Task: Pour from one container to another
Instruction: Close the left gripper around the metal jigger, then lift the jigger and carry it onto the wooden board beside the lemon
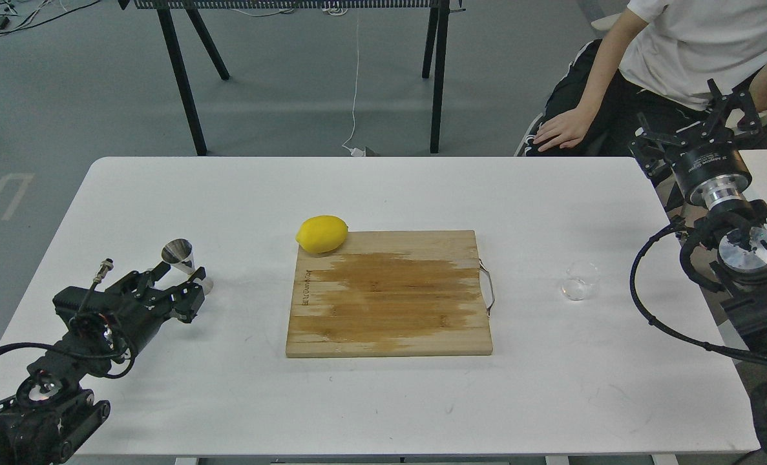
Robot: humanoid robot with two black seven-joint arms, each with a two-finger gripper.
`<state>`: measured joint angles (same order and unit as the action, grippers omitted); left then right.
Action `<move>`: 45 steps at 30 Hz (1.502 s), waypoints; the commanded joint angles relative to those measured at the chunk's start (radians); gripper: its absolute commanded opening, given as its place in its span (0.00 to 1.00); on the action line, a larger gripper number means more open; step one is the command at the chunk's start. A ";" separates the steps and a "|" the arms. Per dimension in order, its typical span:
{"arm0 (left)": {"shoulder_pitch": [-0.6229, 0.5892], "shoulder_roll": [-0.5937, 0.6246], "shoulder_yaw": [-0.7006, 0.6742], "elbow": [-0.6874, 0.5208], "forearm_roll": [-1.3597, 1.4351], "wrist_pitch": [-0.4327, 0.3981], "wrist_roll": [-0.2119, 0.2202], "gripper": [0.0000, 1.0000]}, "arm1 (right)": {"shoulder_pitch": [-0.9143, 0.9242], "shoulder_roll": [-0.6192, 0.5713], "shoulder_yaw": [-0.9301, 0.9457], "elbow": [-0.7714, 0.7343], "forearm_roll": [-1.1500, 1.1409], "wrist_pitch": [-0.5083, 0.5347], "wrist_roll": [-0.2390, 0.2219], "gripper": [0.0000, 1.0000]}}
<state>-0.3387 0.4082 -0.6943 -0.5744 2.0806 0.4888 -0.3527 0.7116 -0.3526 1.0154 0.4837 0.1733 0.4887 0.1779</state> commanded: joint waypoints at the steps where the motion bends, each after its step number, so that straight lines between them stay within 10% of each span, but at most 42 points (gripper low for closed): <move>1: -0.009 -0.011 -0.001 0.001 -0.025 0.000 -0.003 0.51 | 0.002 -0.002 0.000 0.000 0.000 0.000 0.000 1.00; 7: -0.017 -0.022 0.001 0.002 -0.037 0.000 -0.019 0.46 | 0.002 -0.002 -0.001 0.000 0.000 0.000 0.000 1.00; 17: -0.019 -0.023 0.002 0.002 -0.039 0.000 -0.017 0.09 | 0.000 -0.011 -0.001 -0.002 0.000 0.000 0.000 1.00; 36: -0.121 0.047 0.001 -0.303 0.101 0.000 -0.009 0.07 | -0.009 -0.095 0.003 -0.005 0.000 0.000 0.000 1.00; 45: -0.186 -0.173 0.094 -0.348 0.101 -0.044 0.034 0.07 | -0.041 -0.124 0.009 -0.010 0.006 0.000 0.000 1.00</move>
<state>-0.5034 0.2800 -0.6506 -0.9320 2.1818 0.4546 -0.3266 0.6797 -0.4621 1.0199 0.4739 0.1772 0.4887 0.1782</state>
